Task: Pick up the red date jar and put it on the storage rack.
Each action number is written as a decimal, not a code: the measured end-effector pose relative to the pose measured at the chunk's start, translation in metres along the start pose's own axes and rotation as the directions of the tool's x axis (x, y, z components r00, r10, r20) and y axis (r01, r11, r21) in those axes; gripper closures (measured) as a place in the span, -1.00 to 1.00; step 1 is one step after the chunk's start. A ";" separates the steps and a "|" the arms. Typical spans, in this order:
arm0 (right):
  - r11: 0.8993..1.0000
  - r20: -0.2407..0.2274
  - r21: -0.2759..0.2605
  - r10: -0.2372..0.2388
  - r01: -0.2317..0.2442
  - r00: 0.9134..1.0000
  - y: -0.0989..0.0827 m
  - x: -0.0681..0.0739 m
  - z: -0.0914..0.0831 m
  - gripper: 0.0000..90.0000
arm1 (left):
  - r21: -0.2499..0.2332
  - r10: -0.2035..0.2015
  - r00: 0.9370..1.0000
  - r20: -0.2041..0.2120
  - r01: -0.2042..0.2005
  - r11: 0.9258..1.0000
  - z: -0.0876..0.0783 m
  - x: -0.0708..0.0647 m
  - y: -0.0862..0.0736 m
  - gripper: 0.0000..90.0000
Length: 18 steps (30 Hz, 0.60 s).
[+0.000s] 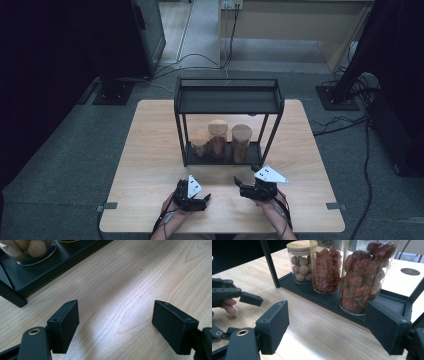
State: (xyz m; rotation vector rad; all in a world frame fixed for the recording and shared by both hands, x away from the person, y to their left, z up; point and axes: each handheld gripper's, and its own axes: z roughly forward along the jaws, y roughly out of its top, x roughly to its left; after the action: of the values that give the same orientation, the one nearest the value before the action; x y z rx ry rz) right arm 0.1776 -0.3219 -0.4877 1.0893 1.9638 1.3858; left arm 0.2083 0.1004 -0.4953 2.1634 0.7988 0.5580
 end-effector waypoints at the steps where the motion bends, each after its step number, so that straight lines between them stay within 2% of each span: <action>1: 1.000 -0.001 -0.001 -0.002 0.002 1.000 -0.001 0.000 0.000 -0.56 | 0.000 0.000 1.000 0.000 0.000 1.000 0.000 0.000 0.000 -0.52; 5: 1.000 -0.004 -0.016 0.000 0.000 1.000 -0.009 -0.002 0.000 -0.56 | 0.002 0.000 1.000 0.002 0.000 1.000 0.000 0.001 0.000 -0.52; 8: 1.000 0.001 -0.008 -0.011 0.011 1.000 -0.013 -0.002 0.002 -0.56 | 0.001 0.002 1.000 0.001 -0.002 1.000 0.000 0.000 0.000 -0.52; 18: 1.000 0.009 0.003 -0.005 0.005 1.000 -0.023 -0.003 0.006 -0.56 | 0.002 0.002 1.000 0.004 -0.002 1.000 0.000 0.001 0.000 -0.52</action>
State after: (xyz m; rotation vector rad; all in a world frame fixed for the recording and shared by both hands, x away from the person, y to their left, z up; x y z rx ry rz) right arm 0.1765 -0.3249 -0.5118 1.0899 1.9620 1.3734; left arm 0.2089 0.1008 -0.4950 2.1665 0.7948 0.5537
